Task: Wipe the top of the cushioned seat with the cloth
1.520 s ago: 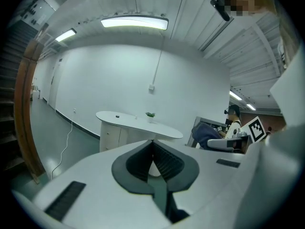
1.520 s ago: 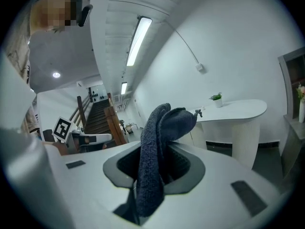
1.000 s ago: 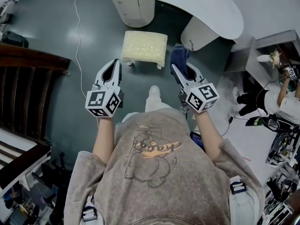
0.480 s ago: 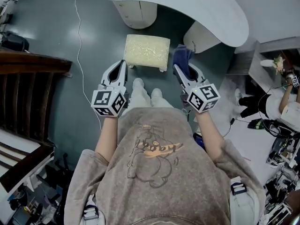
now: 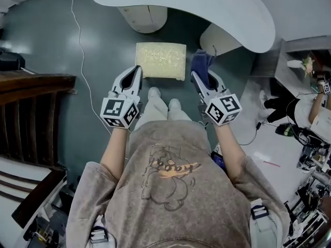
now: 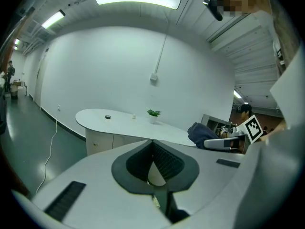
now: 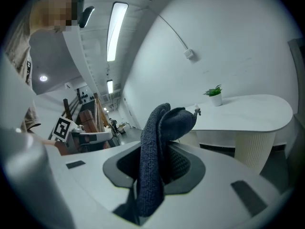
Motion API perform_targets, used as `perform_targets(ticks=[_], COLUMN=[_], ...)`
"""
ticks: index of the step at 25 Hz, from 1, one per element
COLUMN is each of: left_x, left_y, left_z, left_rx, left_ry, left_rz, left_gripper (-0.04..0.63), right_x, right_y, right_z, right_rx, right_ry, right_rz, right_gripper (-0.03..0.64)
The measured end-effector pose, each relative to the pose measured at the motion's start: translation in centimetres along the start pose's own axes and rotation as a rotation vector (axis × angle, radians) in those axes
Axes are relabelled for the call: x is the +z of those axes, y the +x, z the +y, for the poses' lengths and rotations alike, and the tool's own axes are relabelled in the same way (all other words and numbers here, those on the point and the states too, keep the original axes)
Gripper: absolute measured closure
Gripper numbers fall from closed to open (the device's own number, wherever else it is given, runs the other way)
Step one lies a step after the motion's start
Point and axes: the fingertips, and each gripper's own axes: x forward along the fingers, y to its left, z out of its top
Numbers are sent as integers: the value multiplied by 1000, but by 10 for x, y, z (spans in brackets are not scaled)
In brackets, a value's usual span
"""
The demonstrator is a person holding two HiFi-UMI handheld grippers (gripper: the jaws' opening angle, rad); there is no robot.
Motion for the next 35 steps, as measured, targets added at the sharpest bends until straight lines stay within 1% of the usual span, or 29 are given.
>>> perform_targets(ticks=[3, 10, 14, 18, 22, 26, 31, 35], left_x=[-5, -21, -36, -50, -73, -96, -119, -132], left_y=[15, 53, 77, 92, 110, 128, 142, 148], left_z=[10, 58, 71, 83, 98, 111, 121, 124], left_rx=[-32, -68, -118, -154, -170, -179, -182, -190], left_ry=[-2, -21, -16, -3, -6, -1, 2, 22], left_rz=[18, 52, 73, 86, 98, 116, 120, 122], left_gripper=[577, 577, 577, 577, 577, 577, 577, 577], right_x=[-7, -29, -45, -62, -80, -100, -121, -138], right_y=[15, 66, 85, 106, 130, 154, 171, 180], right_z=[-7, -20, -31, -37, -45, -53, -61, -81], right_rx=[-11, -49, -79, -92, -91, -86, -89, -118], right_ry=[6, 28, 60, 59, 49, 61, 67, 50], right_rz=[10, 22, 26, 31, 32, 25, 34, 68], right_gripper=[503, 503, 503, 503, 503, 503, 503, 503])
